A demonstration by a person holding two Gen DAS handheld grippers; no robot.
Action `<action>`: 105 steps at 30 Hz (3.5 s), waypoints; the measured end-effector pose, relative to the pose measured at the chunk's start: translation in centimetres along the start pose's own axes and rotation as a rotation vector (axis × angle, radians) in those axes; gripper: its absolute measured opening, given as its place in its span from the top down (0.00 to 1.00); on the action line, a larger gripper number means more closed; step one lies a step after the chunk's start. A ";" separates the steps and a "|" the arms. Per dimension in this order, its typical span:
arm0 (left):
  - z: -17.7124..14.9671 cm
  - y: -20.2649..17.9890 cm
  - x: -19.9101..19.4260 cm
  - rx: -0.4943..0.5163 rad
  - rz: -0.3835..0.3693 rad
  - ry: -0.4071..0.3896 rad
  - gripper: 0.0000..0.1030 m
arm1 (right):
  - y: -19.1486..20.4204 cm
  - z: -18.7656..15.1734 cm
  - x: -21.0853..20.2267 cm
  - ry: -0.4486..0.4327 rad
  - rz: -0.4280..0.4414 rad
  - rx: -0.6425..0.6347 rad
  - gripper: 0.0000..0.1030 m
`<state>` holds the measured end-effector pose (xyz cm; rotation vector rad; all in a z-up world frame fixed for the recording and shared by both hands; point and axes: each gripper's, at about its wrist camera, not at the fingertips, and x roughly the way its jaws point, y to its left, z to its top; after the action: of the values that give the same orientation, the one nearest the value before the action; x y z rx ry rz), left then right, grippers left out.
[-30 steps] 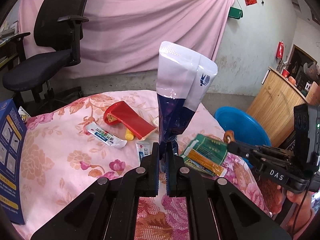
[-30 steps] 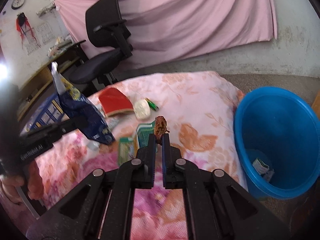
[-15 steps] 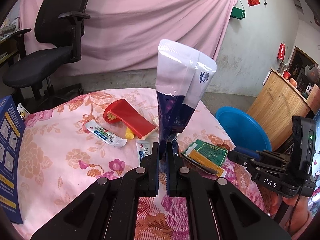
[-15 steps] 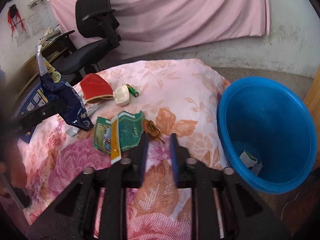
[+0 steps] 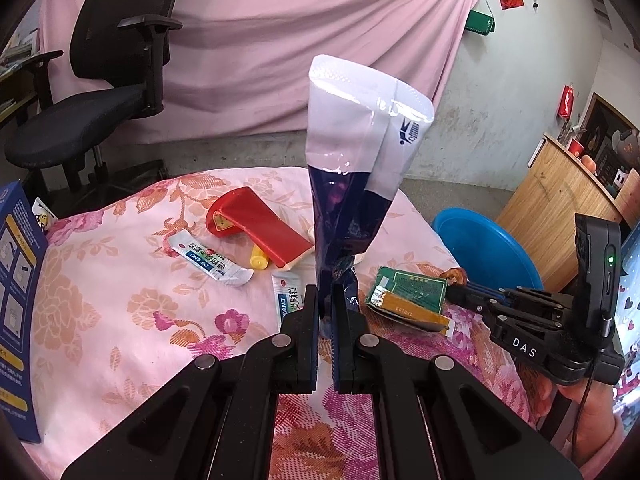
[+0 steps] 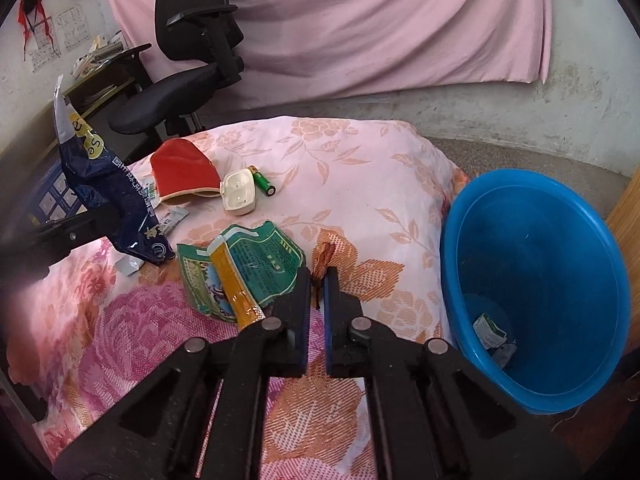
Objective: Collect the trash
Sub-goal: 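Lift the brown scrap and blue tube and carry them toward the basin, then open both grippers over the blue basin to drop the items, then move both tools back over the bed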
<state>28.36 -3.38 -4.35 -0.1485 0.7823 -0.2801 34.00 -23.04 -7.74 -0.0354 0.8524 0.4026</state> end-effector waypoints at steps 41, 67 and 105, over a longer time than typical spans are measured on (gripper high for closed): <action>6.3 -21.5 -0.7 0.364 -0.275 -0.442 0.97 | -9.0 -4.0 -18.7 -0.726 -0.348 0.199 0.72; 8.4 -24.4 10.3 0.198 -0.211 0.081 0.68 | -16.0 -4.6 -10.4 -0.356 -0.236 0.405 0.68; 3.3 -2.4 -11.6 0.026 0.131 -0.568 0.02 | 2.2 -1.0 -14.8 -0.863 -0.121 0.023 0.00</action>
<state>22.40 -1.99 6.36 -0.1419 0.2230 -0.1128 23.79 -26.13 2.75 0.1031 0.0023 0.2528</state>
